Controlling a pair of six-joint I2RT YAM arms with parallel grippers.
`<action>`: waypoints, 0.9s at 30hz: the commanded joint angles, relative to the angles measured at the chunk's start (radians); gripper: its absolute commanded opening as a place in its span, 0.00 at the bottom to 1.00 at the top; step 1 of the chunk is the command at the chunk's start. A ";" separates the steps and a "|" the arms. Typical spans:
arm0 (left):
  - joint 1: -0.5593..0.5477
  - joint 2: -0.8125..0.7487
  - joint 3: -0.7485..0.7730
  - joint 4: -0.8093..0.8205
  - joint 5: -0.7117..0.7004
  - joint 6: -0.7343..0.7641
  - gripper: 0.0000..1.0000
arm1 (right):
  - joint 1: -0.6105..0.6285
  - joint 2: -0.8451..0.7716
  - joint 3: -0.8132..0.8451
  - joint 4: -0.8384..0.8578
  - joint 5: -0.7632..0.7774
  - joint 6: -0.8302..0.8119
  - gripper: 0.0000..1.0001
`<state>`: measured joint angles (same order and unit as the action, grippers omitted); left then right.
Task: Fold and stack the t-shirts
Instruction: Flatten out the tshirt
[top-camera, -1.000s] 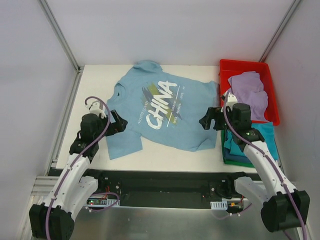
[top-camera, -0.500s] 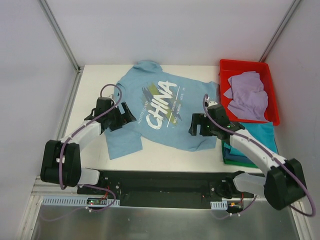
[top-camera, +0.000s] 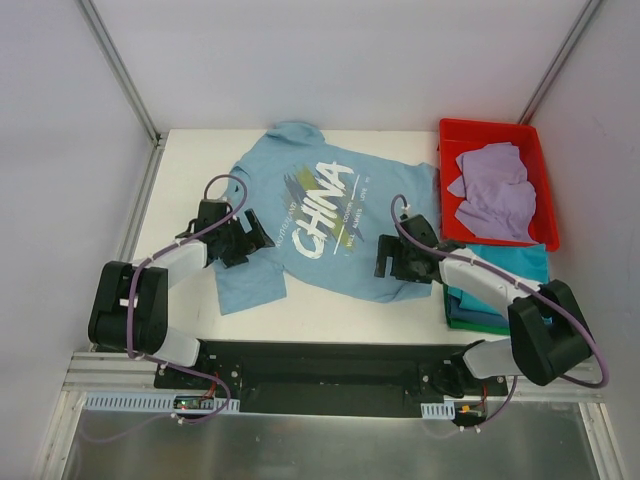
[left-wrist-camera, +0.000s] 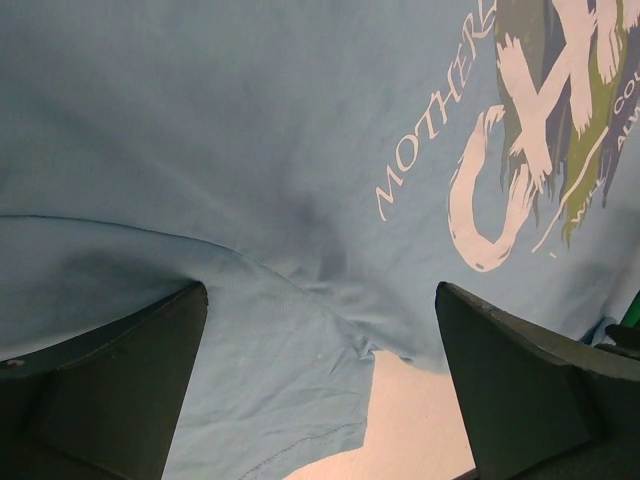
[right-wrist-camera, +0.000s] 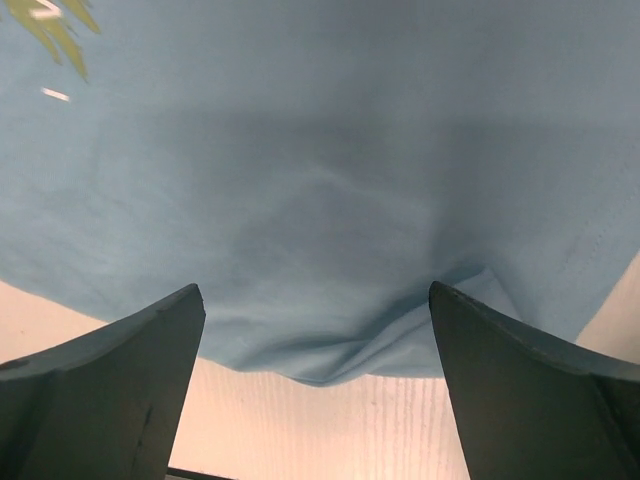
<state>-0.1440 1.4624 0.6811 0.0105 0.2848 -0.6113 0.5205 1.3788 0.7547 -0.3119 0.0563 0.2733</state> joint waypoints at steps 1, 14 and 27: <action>-0.003 0.044 -0.054 -0.044 -0.059 -0.028 0.99 | 0.001 -0.079 -0.055 -0.062 0.048 0.043 0.96; -0.003 -0.071 -0.083 -0.124 -0.134 -0.061 0.99 | 0.004 -0.552 -0.233 -0.346 0.039 0.119 0.96; -0.003 -0.390 -0.153 -0.458 -0.341 -0.212 0.99 | 0.000 -0.618 -0.210 -0.138 -0.015 0.018 0.96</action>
<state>-0.1444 1.2045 0.5644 -0.2409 0.1139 -0.7292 0.5217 0.7136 0.5079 -0.5308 0.0463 0.3367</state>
